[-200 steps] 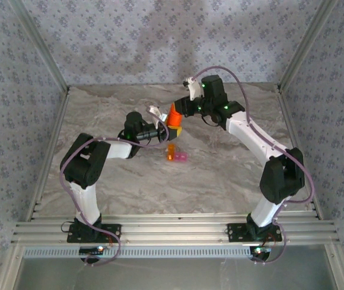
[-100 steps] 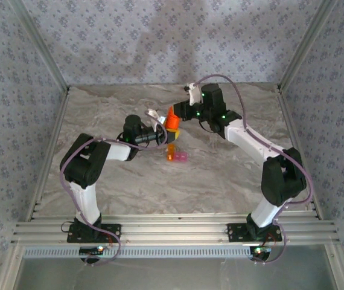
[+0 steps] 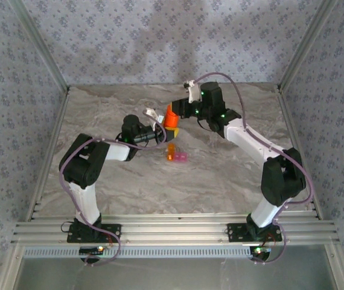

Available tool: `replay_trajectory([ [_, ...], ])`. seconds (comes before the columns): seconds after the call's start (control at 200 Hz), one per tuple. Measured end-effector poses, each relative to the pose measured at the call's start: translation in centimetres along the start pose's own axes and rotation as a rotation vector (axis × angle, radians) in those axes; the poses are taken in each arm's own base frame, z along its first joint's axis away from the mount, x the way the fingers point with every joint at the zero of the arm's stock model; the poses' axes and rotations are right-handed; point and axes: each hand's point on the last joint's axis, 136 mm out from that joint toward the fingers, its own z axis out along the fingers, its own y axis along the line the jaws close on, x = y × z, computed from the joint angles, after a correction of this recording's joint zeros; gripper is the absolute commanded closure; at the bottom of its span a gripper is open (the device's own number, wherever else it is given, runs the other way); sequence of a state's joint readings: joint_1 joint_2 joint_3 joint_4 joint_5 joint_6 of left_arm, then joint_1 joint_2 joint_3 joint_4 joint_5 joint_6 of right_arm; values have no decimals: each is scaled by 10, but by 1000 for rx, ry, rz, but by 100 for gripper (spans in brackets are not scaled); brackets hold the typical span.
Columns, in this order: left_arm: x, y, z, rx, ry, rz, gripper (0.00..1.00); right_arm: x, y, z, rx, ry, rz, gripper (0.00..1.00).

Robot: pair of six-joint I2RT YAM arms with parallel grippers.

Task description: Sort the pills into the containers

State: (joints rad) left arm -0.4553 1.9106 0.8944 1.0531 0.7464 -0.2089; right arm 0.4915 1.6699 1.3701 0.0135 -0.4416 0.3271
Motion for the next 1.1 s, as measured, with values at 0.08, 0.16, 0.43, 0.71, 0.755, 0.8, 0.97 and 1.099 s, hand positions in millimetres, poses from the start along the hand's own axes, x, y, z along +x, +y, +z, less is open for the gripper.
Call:
replay_trajectory([
  [0.08,-6,0,0,-2,-12,14,100,-6,3,-3,-15,10,12,74],
  [0.16,-14,1,1,-7,-33,31,100,-14,6,-8,-28,11,24,69],
  [0.43,-30,0,1,-13,-75,67,100,-52,7,-25,-41,-39,27,46],
  [0.71,-30,-4,1,7,-45,95,100,-55,-10,-42,-59,-3,-32,20],
  [0.755,-33,-6,1,15,-42,101,100,-53,-12,-43,-71,8,-48,19],
  [0.8,-36,-8,1,23,-44,110,100,-51,-14,-44,-83,17,-63,18],
  [0.97,-42,-13,3,54,-45,121,100,-36,-8,-39,-143,73,-103,16],
  [1.099,-40,-14,3,63,-38,117,100,-31,0,-32,-178,95,-131,16],
])
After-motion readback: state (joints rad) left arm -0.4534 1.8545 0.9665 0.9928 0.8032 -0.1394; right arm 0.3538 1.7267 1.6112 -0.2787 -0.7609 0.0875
